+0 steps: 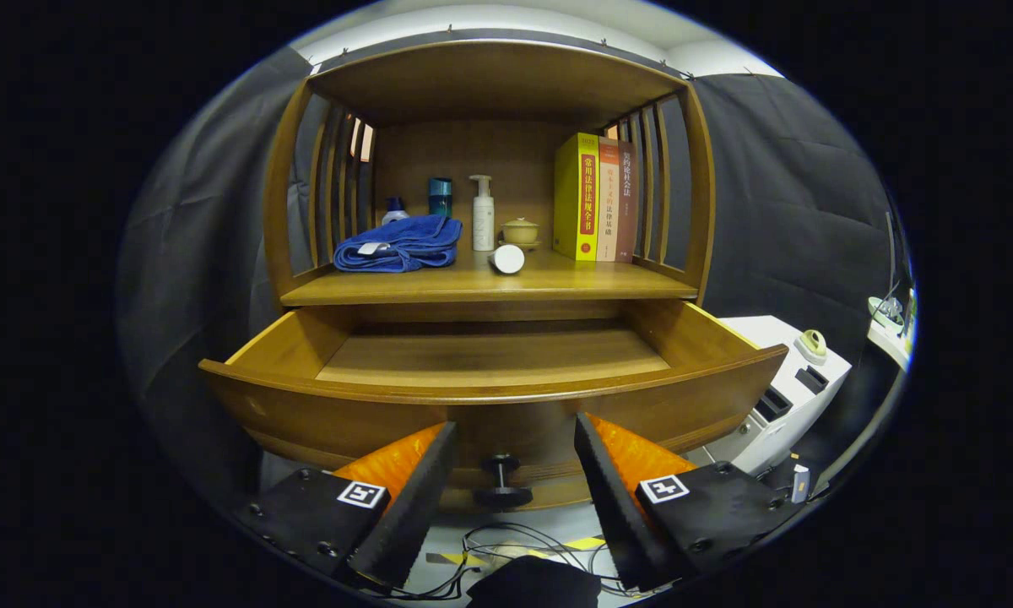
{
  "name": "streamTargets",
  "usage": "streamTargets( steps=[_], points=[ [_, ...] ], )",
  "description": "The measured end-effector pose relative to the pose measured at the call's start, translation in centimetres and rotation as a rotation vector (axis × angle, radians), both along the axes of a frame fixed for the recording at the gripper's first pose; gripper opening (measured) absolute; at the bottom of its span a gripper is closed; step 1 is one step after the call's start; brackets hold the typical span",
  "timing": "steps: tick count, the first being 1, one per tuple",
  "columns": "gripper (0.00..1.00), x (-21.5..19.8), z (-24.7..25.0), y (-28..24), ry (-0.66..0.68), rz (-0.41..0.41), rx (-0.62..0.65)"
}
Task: Pull open the drawer, take out the items inside it, and place them on the countertop above the cabinet.
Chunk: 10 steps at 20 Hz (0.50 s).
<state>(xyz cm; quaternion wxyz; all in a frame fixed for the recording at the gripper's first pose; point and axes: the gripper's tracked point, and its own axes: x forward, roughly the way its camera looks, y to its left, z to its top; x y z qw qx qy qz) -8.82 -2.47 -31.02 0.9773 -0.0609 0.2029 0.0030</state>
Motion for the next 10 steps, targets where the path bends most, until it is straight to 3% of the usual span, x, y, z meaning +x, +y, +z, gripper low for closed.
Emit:
streamTargets(
  steps=[10],
  points=[
    [0.94, 5.9, -1.1, 0.6, -0.007, 0.008, -0.047]
  ],
)
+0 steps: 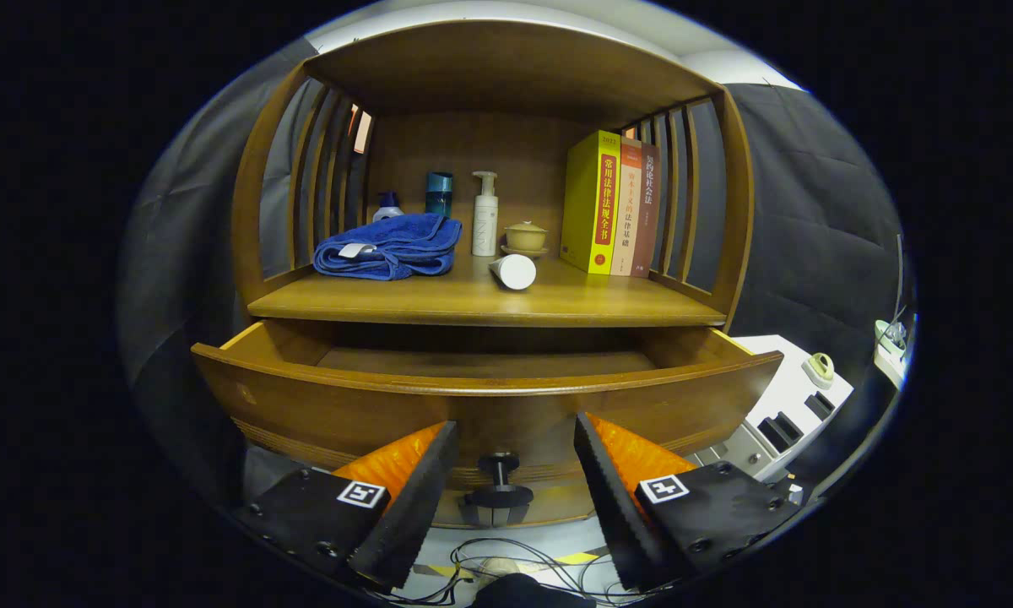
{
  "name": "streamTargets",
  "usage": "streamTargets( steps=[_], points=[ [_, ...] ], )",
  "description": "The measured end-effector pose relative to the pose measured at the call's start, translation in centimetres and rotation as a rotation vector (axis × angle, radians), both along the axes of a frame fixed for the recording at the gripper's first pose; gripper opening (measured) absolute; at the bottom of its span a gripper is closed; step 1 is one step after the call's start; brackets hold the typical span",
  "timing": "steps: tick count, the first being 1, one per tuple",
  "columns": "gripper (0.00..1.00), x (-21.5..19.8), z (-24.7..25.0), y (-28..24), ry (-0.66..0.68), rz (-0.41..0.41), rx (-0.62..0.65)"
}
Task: Pull open the drawer, take out the items inside it, and place them on the countertop above the cabinet.
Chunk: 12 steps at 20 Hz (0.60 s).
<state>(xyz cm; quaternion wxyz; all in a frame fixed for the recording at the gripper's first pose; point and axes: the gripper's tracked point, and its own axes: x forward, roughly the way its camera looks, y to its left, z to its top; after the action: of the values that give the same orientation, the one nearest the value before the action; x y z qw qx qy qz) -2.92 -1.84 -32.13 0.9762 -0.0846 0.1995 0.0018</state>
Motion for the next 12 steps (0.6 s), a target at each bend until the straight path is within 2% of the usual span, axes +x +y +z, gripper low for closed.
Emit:
streamTargets(
  steps=[12],
  points=[
    [0.94, 5.6, -1.4, 0.4, 0.013, -0.005, 0.006]
  ],
)
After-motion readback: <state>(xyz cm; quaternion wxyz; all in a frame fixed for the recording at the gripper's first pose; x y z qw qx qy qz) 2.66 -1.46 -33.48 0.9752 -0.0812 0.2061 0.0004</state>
